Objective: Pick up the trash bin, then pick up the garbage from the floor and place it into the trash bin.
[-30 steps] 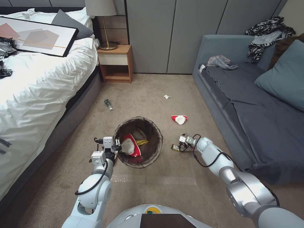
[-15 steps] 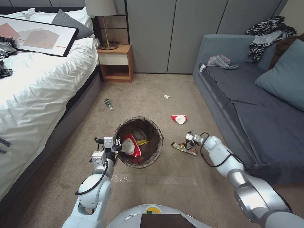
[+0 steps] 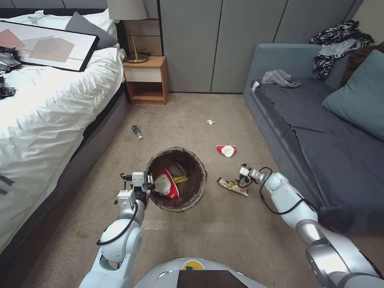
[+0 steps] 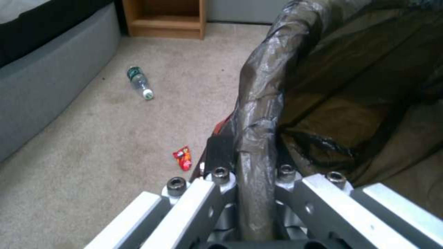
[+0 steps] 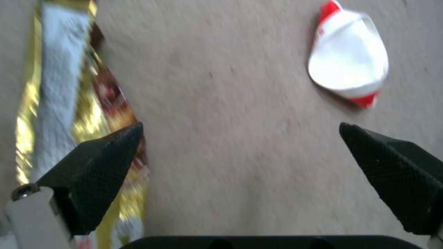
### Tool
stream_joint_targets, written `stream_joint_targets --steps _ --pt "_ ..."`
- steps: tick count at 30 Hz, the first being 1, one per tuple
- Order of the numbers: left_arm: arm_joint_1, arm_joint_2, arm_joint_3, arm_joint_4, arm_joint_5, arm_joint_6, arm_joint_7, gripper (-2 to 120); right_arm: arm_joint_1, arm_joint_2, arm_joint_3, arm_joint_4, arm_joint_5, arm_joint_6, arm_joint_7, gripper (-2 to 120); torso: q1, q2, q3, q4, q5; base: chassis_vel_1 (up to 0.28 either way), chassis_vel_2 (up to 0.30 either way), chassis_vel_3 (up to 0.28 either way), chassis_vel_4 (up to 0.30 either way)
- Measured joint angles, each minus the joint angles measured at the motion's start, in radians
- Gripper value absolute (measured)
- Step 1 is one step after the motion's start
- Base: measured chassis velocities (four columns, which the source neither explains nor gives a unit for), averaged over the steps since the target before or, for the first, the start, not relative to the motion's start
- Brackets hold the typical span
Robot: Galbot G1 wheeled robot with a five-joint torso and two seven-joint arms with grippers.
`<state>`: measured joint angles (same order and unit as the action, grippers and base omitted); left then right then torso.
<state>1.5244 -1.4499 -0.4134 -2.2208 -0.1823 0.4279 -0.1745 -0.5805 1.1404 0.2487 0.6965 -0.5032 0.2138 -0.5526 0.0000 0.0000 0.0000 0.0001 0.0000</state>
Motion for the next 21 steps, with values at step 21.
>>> stream_joint_targets --steps 21 --pt "-0.003 -0.002 -0.002 -0.002 -0.001 0.0 -0.001 0 -0.02 0.051 -0.034 -0.036 0.043 0.024 -0.003 100 0.0 0.0 0.0 -0.0001 0.0 0.0 0.0 0.0 0.0"
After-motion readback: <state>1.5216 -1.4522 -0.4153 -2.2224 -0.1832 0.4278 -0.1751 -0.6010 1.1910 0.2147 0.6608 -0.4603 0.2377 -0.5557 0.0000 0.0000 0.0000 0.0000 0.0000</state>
